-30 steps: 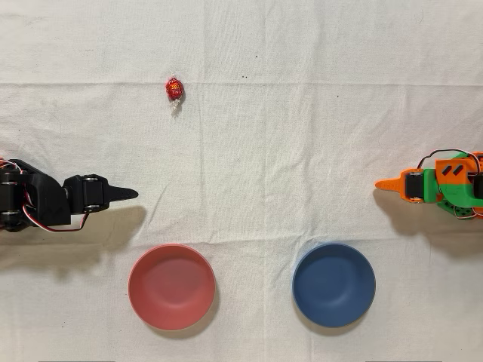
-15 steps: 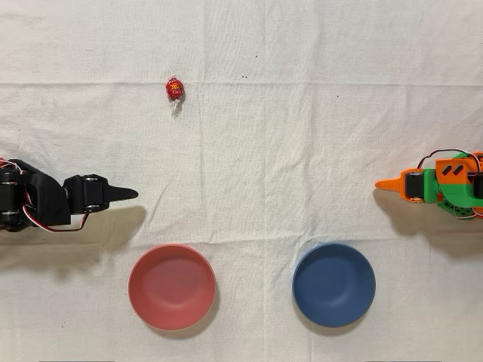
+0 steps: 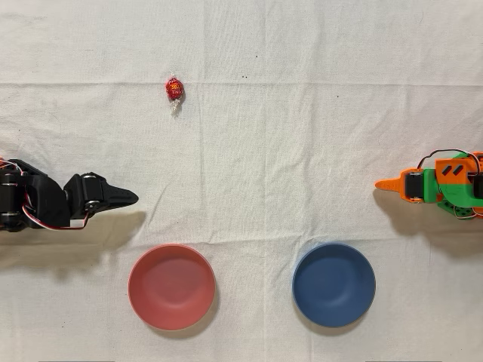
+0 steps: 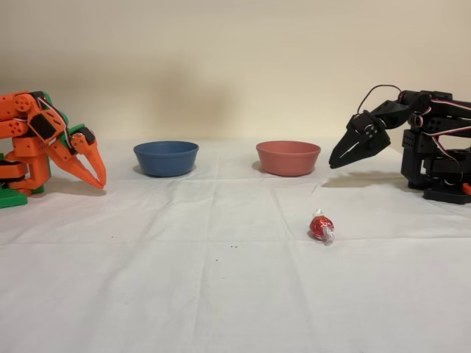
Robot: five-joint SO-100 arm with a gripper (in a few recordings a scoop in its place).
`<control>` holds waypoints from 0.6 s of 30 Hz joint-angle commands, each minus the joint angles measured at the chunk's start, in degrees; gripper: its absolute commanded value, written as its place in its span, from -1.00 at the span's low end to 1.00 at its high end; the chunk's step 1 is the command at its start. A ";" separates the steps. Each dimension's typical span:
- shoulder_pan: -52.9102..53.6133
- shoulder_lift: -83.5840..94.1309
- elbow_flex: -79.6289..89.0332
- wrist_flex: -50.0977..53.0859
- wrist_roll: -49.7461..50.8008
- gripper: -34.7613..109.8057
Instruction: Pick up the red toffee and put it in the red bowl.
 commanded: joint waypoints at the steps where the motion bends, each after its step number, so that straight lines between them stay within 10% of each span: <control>1: -0.44 0.79 -4.83 -1.23 -0.62 -0.51; 18: -1.32 -39.81 -54.58 7.29 6.94 -0.51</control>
